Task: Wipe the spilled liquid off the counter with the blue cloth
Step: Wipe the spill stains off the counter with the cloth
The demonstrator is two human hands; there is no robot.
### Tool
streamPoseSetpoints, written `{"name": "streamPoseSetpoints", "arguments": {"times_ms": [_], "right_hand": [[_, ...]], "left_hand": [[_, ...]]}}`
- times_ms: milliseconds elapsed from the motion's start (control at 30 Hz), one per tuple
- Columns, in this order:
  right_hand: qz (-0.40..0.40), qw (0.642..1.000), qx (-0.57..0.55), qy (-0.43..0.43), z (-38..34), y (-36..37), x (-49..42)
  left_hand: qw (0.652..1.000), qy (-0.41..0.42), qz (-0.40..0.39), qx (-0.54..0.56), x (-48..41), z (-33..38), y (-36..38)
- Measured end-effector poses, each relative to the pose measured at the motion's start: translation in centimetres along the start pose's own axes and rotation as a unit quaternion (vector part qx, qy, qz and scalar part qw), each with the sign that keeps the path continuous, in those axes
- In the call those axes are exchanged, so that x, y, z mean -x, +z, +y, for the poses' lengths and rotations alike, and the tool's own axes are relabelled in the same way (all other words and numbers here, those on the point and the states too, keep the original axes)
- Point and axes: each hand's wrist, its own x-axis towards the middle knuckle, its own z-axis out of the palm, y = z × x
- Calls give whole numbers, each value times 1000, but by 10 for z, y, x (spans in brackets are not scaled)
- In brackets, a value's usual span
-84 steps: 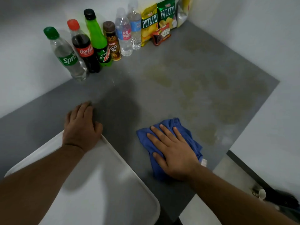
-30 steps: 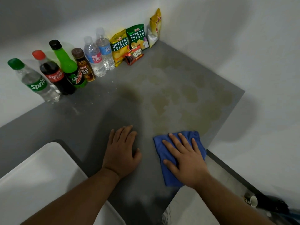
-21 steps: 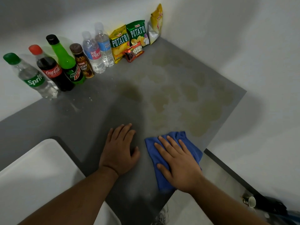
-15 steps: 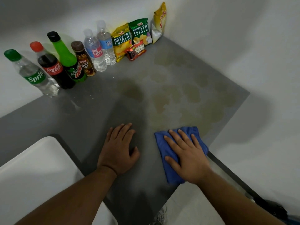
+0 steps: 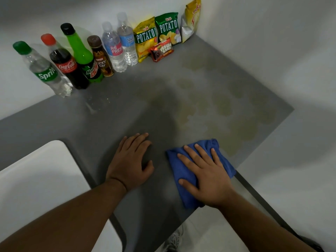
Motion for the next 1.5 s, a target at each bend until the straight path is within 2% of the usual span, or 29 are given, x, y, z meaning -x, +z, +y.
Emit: {"name": "streamPoseSetpoints", "arguments": {"times_ms": [233,467,533,667,833,933,1067,1167,1367,1500], "right_hand": [[13,998,22,57,-8,-7,-51],[-10,1000,16,-23,-8,-1,-25],[-14,1000,12,-23,2,-1,-18],[-9,999,29,21,8,-7,-35],[5,997,30,75,-17,-10,-77],[-7,999,26,43,-22,-7,-68],[-31,999,38,-1,5,-3,-42],[-11,998,39,43,14,-8,-56],[8,993,37,108,-18,-12,-104],[-12,998,32,51,-19,-6,-79]], "left_hand": [[1000,-1,-8,0,0,0,-1],[1000,4,-11,7,-1,-2,0],[1000,5,-10,7,0,-3,0],[1000,-1,-14,9,0,-3,0],[1000,-1,-14,11,-1,-2,0],[1000,3,-13,10,0,-2,0],[1000,-1,-17,8,0,-3,2],[1000,-4,-23,3,-1,-3,2],[1000,-1,-5,11,-2,-4,0],[999,-3,20,36,-3,-6,2]]}}
